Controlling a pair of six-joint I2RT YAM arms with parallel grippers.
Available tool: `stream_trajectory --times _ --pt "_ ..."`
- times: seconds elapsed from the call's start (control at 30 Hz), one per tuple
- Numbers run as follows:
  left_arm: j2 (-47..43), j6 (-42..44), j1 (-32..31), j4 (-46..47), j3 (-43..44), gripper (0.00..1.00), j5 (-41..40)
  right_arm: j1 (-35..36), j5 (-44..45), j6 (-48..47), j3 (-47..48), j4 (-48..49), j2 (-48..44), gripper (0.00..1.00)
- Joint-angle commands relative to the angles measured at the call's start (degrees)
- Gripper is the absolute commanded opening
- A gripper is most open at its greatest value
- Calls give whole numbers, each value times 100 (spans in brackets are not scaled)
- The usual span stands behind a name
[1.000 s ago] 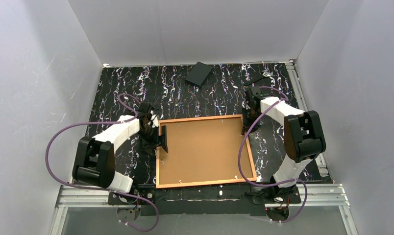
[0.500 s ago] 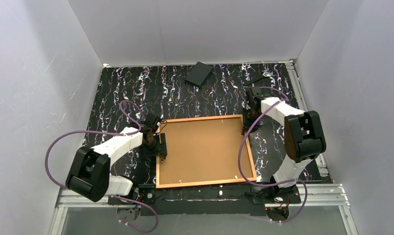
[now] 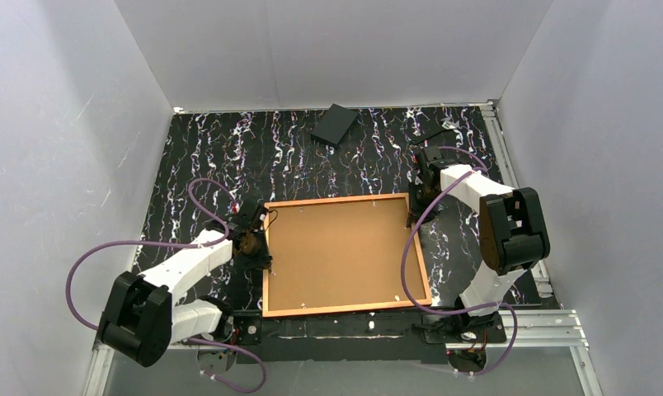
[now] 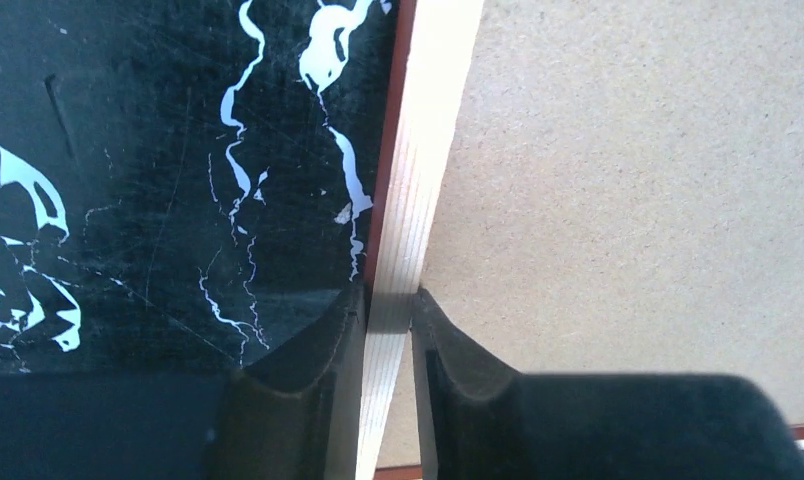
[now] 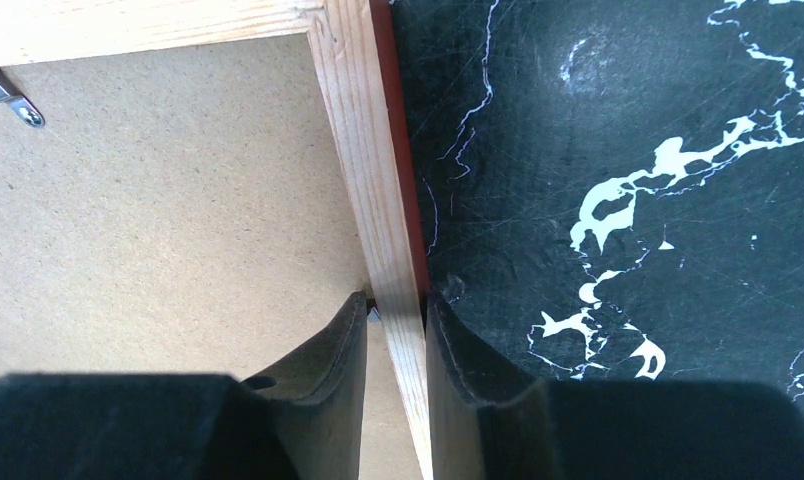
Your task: Put the photo into the frame
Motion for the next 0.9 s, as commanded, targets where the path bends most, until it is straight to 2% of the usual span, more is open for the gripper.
stream_trajectory --times 0.0,0.37,0.47,0.73,0.77,0.8,0.87 --pt "67 172 -1 -877 -361 14 -741 9 -61 68 -69 -2 -210 3" --pt "-106 254 7 -896 -346 5 -564 7 -87 85 -77 -4 -218 3" --pt "-220 367 -1 -800 -337 0 -387 9 -95 94 -90 5 -233 4" --pt "-503 829 3 -743 -238 0 97 9 -108 112 -117 13 -253 4" --pt "-506 842 3 -718 -215 1 248 9 -118 112 -126 22 -254 4" --pt "-491 840 3 -693 -176 12 346 9 -129 114 -126 29 -243 4" --pt "-435 775 3 -717 -70 43 434 9 -147 112 -134 30 -254 4"
